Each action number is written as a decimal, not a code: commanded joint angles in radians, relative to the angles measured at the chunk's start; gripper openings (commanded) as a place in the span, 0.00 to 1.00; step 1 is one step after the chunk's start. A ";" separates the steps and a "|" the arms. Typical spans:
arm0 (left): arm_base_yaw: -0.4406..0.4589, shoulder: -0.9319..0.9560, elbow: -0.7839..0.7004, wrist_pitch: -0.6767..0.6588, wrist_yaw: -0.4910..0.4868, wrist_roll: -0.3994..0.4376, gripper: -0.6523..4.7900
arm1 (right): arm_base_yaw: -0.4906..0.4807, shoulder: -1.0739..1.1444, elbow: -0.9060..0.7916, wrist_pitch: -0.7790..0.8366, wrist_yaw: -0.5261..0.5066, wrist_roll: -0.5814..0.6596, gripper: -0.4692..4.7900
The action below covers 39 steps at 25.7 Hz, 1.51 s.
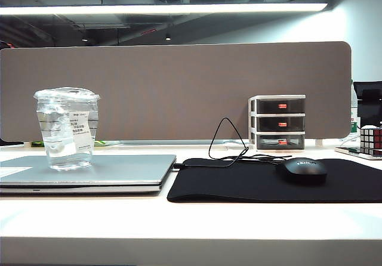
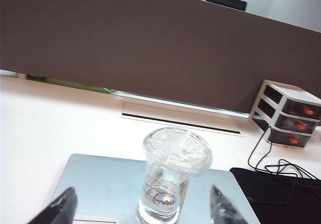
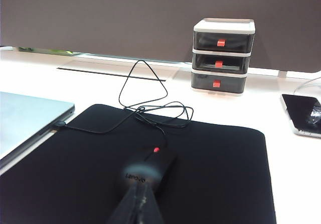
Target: Pick up the coffee cup and place it over the laptop.
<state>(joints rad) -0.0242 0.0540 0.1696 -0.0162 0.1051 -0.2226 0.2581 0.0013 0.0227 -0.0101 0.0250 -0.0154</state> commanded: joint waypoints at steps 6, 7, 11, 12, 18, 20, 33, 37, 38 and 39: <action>0.001 0.002 0.003 0.010 0.012 -0.002 0.74 | -0.001 -0.002 -0.022 0.089 -0.002 -0.042 0.07; 0.001 0.002 0.003 0.010 0.011 -0.002 0.74 | -0.001 -0.002 -0.022 0.090 -0.002 -0.041 0.07; 0.002 0.002 0.003 0.009 0.011 -0.002 0.74 | -0.002 -0.002 -0.022 0.084 0.000 -0.044 0.07; 0.002 0.002 0.003 0.010 0.011 -0.002 0.74 | -0.002 -0.002 -0.022 0.082 0.000 -0.049 0.07; 0.002 0.002 0.003 0.010 0.011 -0.002 0.74 | -0.002 -0.002 -0.022 0.098 0.010 -0.088 0.07; 0.002 0.002 0.003 0.010 0.011 -0.002 0.74 | -0.010 -0.002 -0.022 0.101 0.072 -0.093 0.07; 0.002 0.002 0.003 0.009 0.011 -0.002 0.74 | -0.436 -0.002 -0.023 0.171 -0.212 -0.005 0.07; 0.002 0.002 0.003 0.009 0.011 -0.002 0.74 | -0.440 -0.002 -0.023 0.169 -0.212 -0.003 0.07; 0.002 0.002 0.003 0.009 0.011 -0.002 0.74 | -0.440 -0.002 -0.023 0.169 -0.206 -0.003 0.07; 0.002 0.002 0.003 0.009 0.011 -0.002 0.74 | -0.440 -0.002 -0.022 0.169 -0.206 -0.003 0.07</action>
<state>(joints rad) -0.0238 0.0540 0.1696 -0.0166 0.1123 -0.2226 -0.1810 0.0013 0.0071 0.1471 -0.1856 -0.0219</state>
